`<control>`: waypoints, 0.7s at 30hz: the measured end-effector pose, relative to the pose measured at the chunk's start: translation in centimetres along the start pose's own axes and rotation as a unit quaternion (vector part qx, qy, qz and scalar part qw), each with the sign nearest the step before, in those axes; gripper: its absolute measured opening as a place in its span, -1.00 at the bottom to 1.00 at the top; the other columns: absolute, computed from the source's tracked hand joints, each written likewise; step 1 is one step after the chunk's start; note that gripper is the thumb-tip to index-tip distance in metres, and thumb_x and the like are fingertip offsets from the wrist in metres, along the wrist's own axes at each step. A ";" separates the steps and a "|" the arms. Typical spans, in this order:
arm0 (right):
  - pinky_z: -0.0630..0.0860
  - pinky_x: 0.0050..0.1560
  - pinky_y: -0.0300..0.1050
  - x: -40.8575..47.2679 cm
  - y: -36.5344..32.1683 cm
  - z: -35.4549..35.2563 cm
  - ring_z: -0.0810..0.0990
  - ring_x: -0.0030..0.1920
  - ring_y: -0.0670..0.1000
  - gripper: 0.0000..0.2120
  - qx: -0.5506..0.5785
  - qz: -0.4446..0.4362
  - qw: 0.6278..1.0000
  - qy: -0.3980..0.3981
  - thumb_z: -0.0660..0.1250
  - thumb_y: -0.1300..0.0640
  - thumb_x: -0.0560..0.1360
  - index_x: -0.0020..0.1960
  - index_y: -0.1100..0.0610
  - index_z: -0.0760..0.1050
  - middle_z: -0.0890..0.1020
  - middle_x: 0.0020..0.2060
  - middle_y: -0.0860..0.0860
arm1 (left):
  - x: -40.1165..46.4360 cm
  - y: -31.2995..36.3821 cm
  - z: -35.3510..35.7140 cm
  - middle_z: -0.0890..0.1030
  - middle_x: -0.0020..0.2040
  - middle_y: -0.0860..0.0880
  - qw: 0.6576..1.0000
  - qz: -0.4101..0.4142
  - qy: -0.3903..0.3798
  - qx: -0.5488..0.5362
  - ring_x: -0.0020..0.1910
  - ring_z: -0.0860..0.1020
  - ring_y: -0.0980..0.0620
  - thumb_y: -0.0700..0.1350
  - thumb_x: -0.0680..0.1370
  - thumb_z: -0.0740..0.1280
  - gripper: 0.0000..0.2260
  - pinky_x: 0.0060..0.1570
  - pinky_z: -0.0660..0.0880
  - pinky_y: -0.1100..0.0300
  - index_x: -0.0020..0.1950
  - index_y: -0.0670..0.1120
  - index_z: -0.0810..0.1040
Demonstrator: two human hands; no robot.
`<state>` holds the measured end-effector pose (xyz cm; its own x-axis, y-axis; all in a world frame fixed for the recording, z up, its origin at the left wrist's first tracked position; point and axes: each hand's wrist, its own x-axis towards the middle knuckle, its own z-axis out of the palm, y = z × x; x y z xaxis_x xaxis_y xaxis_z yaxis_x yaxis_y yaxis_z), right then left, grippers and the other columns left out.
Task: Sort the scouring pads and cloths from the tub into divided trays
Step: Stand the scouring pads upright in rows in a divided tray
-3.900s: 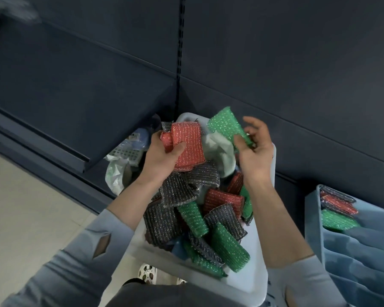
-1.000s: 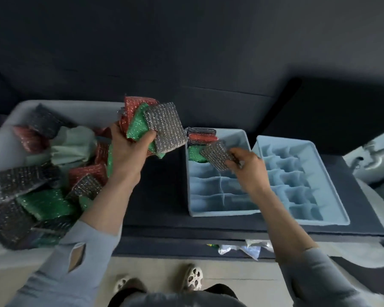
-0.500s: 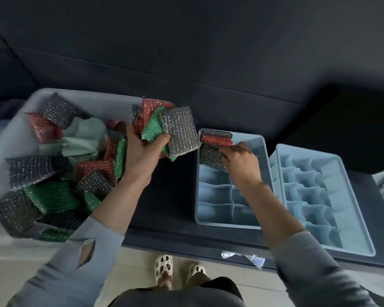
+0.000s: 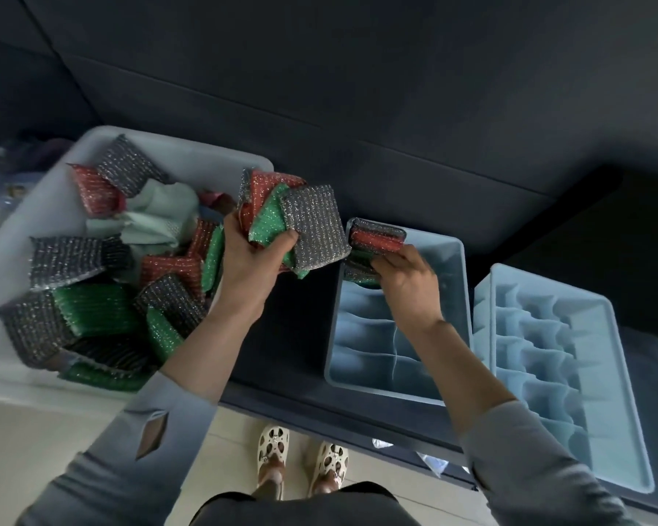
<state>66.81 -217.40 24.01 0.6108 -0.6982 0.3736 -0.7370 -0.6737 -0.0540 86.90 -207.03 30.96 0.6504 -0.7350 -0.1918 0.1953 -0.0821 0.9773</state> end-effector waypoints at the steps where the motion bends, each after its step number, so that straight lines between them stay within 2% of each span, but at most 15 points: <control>1: 0.43 -0.51 -0.19 -0.3 0.1 0.5 0.56 -0.23 0.11 -0.69 0.012 -0.002 1.000 -0.010 0.50 0.46 0.09 -0.26 0.14 0.62 0.59 -0.41 0.02 | -0.1 0.0 0.1 0.61 0.01 0.08 1.000 0.001 0.004 0.002 -0.01 0.64 0.14 -0.26 0.49 0.43 -0.59 0.18 0.55 -0.10 0.24 -0.04 0.35; 3: 0.49 -0.57 -0.14 -1.1 0.2 1.7 0.62 -0.23 0.12 -0.67 0.033 0.009 0.998 -0.050 0.56 0.46 0.09 -0.22 0.18 0.66 0.63 -0.38 0.06 | -0.4 0.0 0.1 0.61 0.03 0.07 1.000 0.003 0.014 0.010 0.02 0.63 0.12 -0.25 0.49 0.44 -0.58 0.19 0.54 -0.11 0.26 -0.06 0.36; 5: 0.56 -0.52 -0.05 -1.7 0.1 2.1 0.65 -0.18 0.15 -0.68 0.058 0.031 0.995 -0.073 0.57 0.43 0.18 -0.11 0.20 0.67 0.67 -0.29 0.10 | -0.5 0.0 0.1 0.61 0.04 0.06 1.000 0.005 0.022 0.015 0.04 0.63 0.11 -0.24 0.48 0.45 -0.58 0.20 0.54 -0.11 0.26 -0.05 0.36; 7: 0.60 -0.43 0.00 -1.6 0.0 1.7 0.64 -0.17 0.16 -0.68 0.080 0.044 0.993 -0.076 0.54 0.32 0.32 0.05 0.21 0.61 0.67 -0.23 0.14 | -0.5 0.0 0.1 0.60 0.01 0.09 1.000 0.007 0.024 0.017 -0.01 0.62 0.17 -0.24 0.49 0.44 -0.60 0.19 0.54 -0.08 0.22 -0.01 0.36; 9: 0.52 -0.42 -0.06 -1.7 -0.1 1.2 0.61 -0.26 0.16 -0.68 0.082 0.069 0.991 -0.076 0.45 0.34 0.41 0.14 0.24 0.49 0.64 -0.27 0.17 | -0.5 0.0 0.1 0.60 0.00 0.10 1.000 0.008 0.026 0.016 -0.05 0.62 0.20 -0.25 0.49 0.44 -0.61 0.18 0.55 -0.07 0.22 -0.02 0.36; 11: 0.36 -0.47 -0.14 -1.9 -0.6 0.9 0.58 -0.40 0.15 -0.69 0.063 0.101 0.990 -0.074 0.36 0.49 0.38 0.07 0.29 0.46 0.59 -0.38 0.16 | -0.5 0.0 0.1 0.60 0.01 0.08 1.000 0.009 0.025 0.014 -0.03 0.62 0.17 -0.26 0.49 0.43 -0.60 0.17 0.56 -0.09 0.23 -0.05 0.36; 13: 0.29 -0.50 -0.19 -1.8 -1.2 1.0 0.55 -0.51 0.12 -0.66 0.025 0.118 0.990 -0.080 0.37 0.57 0.26 -0.04 0.29 0.52 0.57 -0.47 0.14 | -0.4 -0.1 0.1 0.61 0.05 0.03 1.000 0.010 0.022 0.008 0.03 0.64 0.09 -0.26 0.48 0.44 -0.59 0.17 0.55 -0.11 0.25 -0.07 0.36; 15: 0.29 -0.49 -0.19 -1.4 -1.4 0.9 0.55 -0.47 0.13 -0.68 -0.006 0.119 0.990 -0.069 0.42 0.55 0.14 -0.21 0.24 0.56 0.57 -0.48 0.12 | -0.4 -0.3 0.2 0.62 0.06 0.02 1.000 0.008 0.019 0.004 0.06 0.64 0.05 -0.27 0.48 0.44 -0.59 0.17 0.55 -0.13 0.24 -0.06 0.37; 17: 0.32 -0.43 -0.17 -1.0 -1.1 1.0 0.54 -0.32 0.16 -0.74 -0.030 0.092 0.995 -0.038 0.42 0.50 0.05 -0.37 0.21 0.55 0.58 -0.40 0.12 | -0.2 -0.5 0.3 0.63 0.05 0.04 1.000 0.007 0.013 0.000 0.04 0.64 0.08 -0.27 0.48 0.44 -0.59 0.17 0.55 -0.14 0.22 -0.02 0.37; 19: 0.28 -0.48 -0.19 -0.9 -0.9 1.2 0.54 -0.28 0.17 -0.72 -0.033 0.079 0.995 -0.042 0.44 0.53 -0.01 -0.43 0.24 0.52 0.57 -0.31 0.14 | 0.0 -0.8 0.4 0.63 0.06 0.05 1.000 0.002 0.013 0.008 0.05 0.64 0.10 -0.24 0.47 0.45 -0.57 0.18 0.54 -0.14 0.24 -0.01 0.36; 21: 0.27 -0.55 -0.21 -0.8 -0.7 1.4 0.55 -0.32 0.17 -0.69 -0.022 0.091 0.993 -0.074 0.50 0.55 -0.01 -0.42 0.25 0.52 0.56 -0.30 0.15 | 0.0 -0.9 0.6 0.63 0.05 0.07 1.000 -0.003 0.008 0.009 0.03 0.64 0.13 -0.23 0.48 0.45 -0.57 0.18 0.54 -0.12 0.26 -0.01 0.36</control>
<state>67.28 -216.73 22.42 0.4999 -0.8373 0.2215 -0.8491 -0.5242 -0.0655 86.26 -207.35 30.17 0.6608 -0.7237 -0.1988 0.1853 -0.0993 0.9777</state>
